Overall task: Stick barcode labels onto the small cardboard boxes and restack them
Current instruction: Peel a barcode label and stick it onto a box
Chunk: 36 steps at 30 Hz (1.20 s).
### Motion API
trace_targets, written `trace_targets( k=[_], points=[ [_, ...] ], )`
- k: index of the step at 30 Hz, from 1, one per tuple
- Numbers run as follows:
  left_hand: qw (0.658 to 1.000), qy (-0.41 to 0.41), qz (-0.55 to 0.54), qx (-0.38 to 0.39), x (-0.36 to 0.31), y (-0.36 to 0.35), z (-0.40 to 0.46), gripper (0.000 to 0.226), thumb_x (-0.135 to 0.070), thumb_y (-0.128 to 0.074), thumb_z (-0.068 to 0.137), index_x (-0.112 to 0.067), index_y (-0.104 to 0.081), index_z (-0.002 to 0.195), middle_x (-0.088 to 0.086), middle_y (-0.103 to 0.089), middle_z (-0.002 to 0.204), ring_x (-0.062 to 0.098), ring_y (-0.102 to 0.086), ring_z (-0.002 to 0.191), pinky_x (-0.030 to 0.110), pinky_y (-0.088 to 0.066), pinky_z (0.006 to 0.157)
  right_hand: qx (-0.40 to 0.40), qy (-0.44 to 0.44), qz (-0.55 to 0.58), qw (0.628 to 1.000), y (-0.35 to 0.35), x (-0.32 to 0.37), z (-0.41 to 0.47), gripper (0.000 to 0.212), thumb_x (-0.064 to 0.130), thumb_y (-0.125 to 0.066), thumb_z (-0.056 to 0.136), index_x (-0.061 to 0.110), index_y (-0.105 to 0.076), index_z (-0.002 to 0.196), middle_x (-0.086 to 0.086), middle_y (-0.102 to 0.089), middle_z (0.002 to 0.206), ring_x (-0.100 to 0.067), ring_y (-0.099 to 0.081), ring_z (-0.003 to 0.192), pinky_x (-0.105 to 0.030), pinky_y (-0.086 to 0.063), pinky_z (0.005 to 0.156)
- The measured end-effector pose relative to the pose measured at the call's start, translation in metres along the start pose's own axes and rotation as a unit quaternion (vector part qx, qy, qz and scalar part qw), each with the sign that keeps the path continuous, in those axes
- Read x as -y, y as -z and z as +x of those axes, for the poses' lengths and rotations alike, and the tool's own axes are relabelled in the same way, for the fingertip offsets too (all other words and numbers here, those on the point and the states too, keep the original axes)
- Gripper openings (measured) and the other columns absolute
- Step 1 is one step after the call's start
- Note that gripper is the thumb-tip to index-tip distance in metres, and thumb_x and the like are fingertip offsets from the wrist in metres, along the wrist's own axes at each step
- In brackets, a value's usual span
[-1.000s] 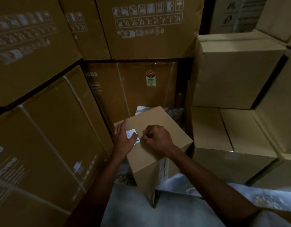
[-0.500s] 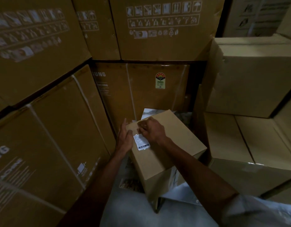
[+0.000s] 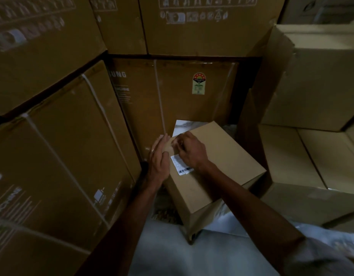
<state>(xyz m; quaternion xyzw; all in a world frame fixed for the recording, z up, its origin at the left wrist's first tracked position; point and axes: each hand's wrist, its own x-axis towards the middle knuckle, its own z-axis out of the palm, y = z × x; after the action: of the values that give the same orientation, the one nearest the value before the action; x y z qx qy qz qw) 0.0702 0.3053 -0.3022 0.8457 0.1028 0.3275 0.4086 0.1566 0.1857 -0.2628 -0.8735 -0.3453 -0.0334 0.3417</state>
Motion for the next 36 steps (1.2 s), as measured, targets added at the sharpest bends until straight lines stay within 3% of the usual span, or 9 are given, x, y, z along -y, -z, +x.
trace_targets(
  k=[2, 7, 10, 13, 18, 26, 30, 33, 36],
  points=[
    [1.000, -0.020, -0.008, -0.004, 0.005, -0.001, -0.005, 0.058, -0.019, -0.029, 0.093, -0.004, -0.054, 0.143, 0.008, -0.053, 0.149, 0.014, -0.035, 0.145, 0.028, -0.026, 0.122, 0.007, 0.017, 0.045, 0.999, 0.001, -0.003, -0.003, 0.022, 0.033, -0.047, 0.103, 0.019, -0.064, 0.105, -0.003, -0.063, 0.105, -0.024, -0.061, 0.099, -0.043, -0.050, 0.081],
    [0.999, -0.002, -0.036, -0.017, 0.015, -0.005, -0.004, 0.059, -0.021, -0.029, 0.093, -0.006, -0.056, 0.143, 0.012, -0.055, 0.147, 0.020, -0.039, 0.146, 0.046, -0.032, 0.121, -0.033, 0.001, 0.282, 0.959, 0.015, 0.000, -0.011, 0.019, 0.030, -0.049, 0.108, 0.016, -0.058, 0.098, -0.006, -0.068, 0.084, -0.029, -0.066, 0.080, -0.054, -0.052, 0.077],
    [0.999, -0.002, -0.034, -0.027, 0.019, -0.007, -0.003, 0.059, -0.021, -0.029, 0.092, -0.005, -0.058, 0.141, 0.013, -0.056, 0.146, 0.022, -0.040, 0.144, 0.047, -0.032, 0.119, -0.020, 0.013, 0.307, 0.951, 0.022, 0.003, -0.017, 0.013, 0.019, -0.047, 0.107, 0.016, -0.057, 0.115, -0.003, -0.071, 0.092, -0.022, -0.070, 0.086, -0.044, -0.055, 0.082],
    [0.999, -0.001, -0.024, -0.021, 0.020, -0.008, -0.004, 0.059, -0.024, -0.028, 0.093, -0.008, -0.059, 0.141, 0.012, -0.055, 0.147, 0.021, -0.039, 0.145, 0.041, -0.031, 0.121, 0.024, -0.004, 0.317, 0.948, 0.025, 0.003, -0.019, 0.035, 0.006, -0.055, 0.097, 0.019, -0.055, 0.129, -0.003, -0.069, 0.102, -0.022, -0.069, 0.095, -0.037, -0.056, 0.087],
    [0.999, 0.005, -0.025, -0.021, 0.017, -0.007, -0.005, 0.060, -0.026, -0.028, 0.091, -0.009, -0.061, 0.138, 0.012, -0.056, 0.146, 0.020, -0.041, 0.143, 0.039, -0.031, 0.120, 0.021, 0.028, 0.162, 0.986, 0.021, -0.006, -0.023, 0.075, 0.022, -0.072, 0.073, 0.015, -0.049, 0.144, -0.002, -0.064, 0.108, -0.017, -0.063, 0.096, -0.024, -0.051, 0.088],
    [0.999, -0.008, -0.025, -0.023, 0.016, -0.006, -0.009, 0.059, -0.026, -0.029, 0.091, -0.010, -0.061, 0.138, 0.010, -0.058, 0.143, 0.024, -0.042, 0.141, 0.037, -0.032, 0.119, 0.020, 0.012, 0.168, 0.986, 0.023, -0.008, -0.029, 0.048, 0.000, -0.066, 0.087, 0.012, -0.061, 0.133, 0.003, -0.071, 0.088, -0.002, -0.065, 0.080, -0.017, -0.050, 0.080],
    [0.999, -0.007, -0.017, -0.030, 0.013, -0.005, -0.011, 0.058, -0.026, -0.029, 0.093, -0.011, -0.062, 0.138, 0.011, -0.058, 0.143, 0.021, -0.043, 0.140, 0.034, -0.031, 0.119, 0.013, 0.017, 0.075, 0.997, 0.022, -0.002, -0.027, 0.040, 0.018, -0.067, 0.091, 0.007, -0.066, 0.129, -0.012, -0.066, 0.105, -0.028, -0.058, 0.107, -0.037, -0.040, 0.098],
    [0.999, -0.009, -0.014, -0.031, 0.012, -0.004, -0.012, 0.058, -0.026, -0.029, 0.093, -0.010, -0.061, 0.138, 0.011, -0.058, 0.143, 0.020, -0.042, 0.140, 0.030, -0.030, 0.120, 0.029, 0.060, -0.030, 0.997, 0.009, 0.002, -0.030, 0.058, 0.051, -0.050, 0.080, 0.006, -0.069, 0.112, -0.016, -0.064, 0.105, -0.032, -0.050, 0.110, -0.035, -0.027, 0.091],
    [1.000, -0.014, -0.003, -0.024, 0.014, -0.003, -0.013, 0.059, -0.027, -0.028, 0.093, -0.011, -0.059, 0.141, 0.010, -0.056, 0.145, 0.020, -0.040, 0.141, 0.030, -0.030, 0.120, 0.008, 0.048, 0.011, 0.999, 0.006, 0.000, -0.029, 0.045, 0.042, -0.058, 0.078, 0.010, -0.072, 0.105, -0.008, -0.069, 0.101, -0.029, -0.055, 0.105, -0.036, -0.031, 0.092]
  ],
)
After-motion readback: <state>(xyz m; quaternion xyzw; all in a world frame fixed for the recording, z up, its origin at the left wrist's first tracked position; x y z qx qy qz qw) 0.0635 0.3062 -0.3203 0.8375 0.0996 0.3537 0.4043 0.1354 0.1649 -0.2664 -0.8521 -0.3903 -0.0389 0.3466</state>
